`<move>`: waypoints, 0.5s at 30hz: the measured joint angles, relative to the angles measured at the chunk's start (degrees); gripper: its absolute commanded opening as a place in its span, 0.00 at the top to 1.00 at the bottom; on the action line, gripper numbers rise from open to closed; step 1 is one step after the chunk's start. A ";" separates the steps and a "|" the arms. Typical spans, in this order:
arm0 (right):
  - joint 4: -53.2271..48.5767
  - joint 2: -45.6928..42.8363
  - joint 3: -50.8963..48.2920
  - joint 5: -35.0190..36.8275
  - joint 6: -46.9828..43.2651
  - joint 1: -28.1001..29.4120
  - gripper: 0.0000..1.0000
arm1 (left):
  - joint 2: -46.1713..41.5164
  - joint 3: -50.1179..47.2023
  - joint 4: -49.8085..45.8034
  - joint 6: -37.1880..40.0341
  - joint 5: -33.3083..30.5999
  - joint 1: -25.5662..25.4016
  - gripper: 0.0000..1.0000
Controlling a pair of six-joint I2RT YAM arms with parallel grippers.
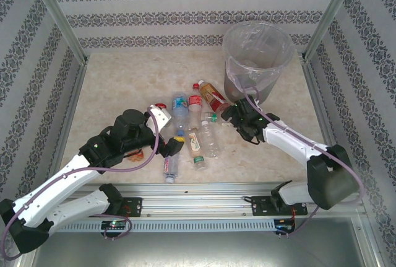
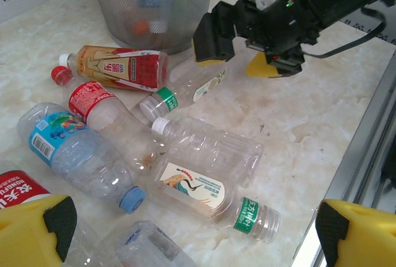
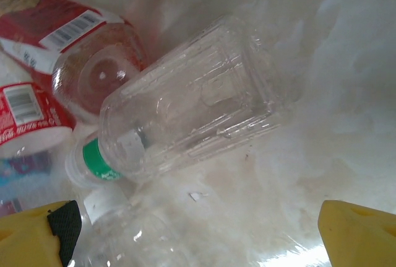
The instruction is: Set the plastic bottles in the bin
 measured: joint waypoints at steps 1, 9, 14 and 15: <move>0.66 0.68 0.00 0.39 1.68 0.50 0.02 | 0.02 -0.02 0.00 -0.07 0.31 0.00 0.00; 5.07 7.43 2.62 5.70 12.33 3.58 0.03 | 0.04 -0.02 0.00 -1.27 2.27 0.00 0.00; 7.30 11.76 3.72 8.55 17.14 3.56 0.07 | 0.07 -0.02 0.00 -1.38 2.47 0.00 0.00; 7.52 12.68 4.07 8.98 17.81 3.56 0.08 | 0.07 -0.02 0.00 -1.51 2.47 0.00 0.00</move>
